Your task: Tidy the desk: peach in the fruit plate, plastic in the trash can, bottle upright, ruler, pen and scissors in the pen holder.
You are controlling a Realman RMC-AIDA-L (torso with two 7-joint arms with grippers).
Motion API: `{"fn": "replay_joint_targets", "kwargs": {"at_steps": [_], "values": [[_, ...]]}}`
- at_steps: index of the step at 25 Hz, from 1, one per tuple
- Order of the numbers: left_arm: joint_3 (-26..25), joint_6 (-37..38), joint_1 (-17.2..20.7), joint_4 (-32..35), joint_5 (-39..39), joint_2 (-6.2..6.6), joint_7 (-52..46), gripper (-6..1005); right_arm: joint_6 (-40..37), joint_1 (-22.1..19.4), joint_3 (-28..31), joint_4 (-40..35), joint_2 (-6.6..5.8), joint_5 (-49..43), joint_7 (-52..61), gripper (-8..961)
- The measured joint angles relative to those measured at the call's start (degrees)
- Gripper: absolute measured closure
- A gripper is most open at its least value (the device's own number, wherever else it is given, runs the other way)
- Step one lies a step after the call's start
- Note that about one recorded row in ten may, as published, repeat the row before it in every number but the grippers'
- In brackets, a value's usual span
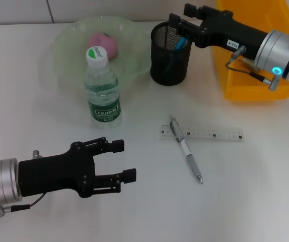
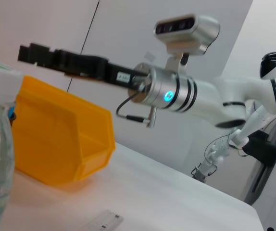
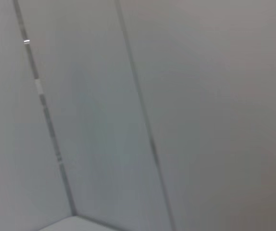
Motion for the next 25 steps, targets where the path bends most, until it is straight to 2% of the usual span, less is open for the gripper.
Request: {"fn": "replay_joint_targets", "kwargs": {"at_steps": [1,2,4,5,6,9,10,11,15,18,22,25], "values": [[-0.04,0.05,0.0,-0.07,-0.02,0.01,-0.06,167,0.0,0.0,0.0,0.0,0.0,0.0,0.0,362],[-0.05,0.06,-0.01,-0.08,-0.05,0.01,-0.12,167,-0.84,-0.58,-0.95,-4.11,-0.38,-4.29,5.32,352],[-0.06,0.07,-0.01,-0.08,-0.06,0.01,-0.17,167,-3.77,-1.88,-1.69,-13.6,-0.8,-16.44,17.76,333],[-0.08,0.08,-0.06,-0.09,-0.09,0.01,-0.29,167,-8.67,-2.58,-1.43,-22.3,-0.77,-27.24,25.85,323],[-0.07,0.08,-0.08,-0.11,-0.09,0.01,-0.32,167,-8.67,-2.58,-1.43,-22.3,-0.77,-27.24,25.85,313],[-0.08,0.1,-0.11,-0.12,-0.1,0.01,-0.35,167,-20.65,-1.54,0.6,-34.59,-0.91,-42.6,35.16,284],[-0.08,0.14,-0.11,-0.12,-0.1,0.01,-0.36,167,-29.33,1.06,2.57,-39.33,-1.41,-51.2,38.44,274],[-0.08,0.23,-0.1,-0.13,-0.1,0.01,-0.37,167,-29.33,1.06,2.57,-39.33,-1.41,-51.2,38.44,265],[0.04,0.66,-0.1,-0.13,-0.03,0.06,-0.31,167,-42.33,8.39,4.45,-41.57,-2.81,-67.1,39.69,195],[-0.08,0.69,-0.11,-0.1,-0.02,0.11,-0.31,167,-43.24,9.9,4.24,-41.27,-2.81,-71.44,38.12,195],[-0.11,1.32,-0.37,-0.11,0.01,0.12,-0.49,167,-41.82,12.26,3.88,-37.52,-1.54,-77.13,33.03,196],[-0.28,1.41,-0.5,-0.13,0.01,0.01,-1.2,167,-37.52,13.75,2.11,-31.99,-0.56,-78.89,28.69,196]]}}
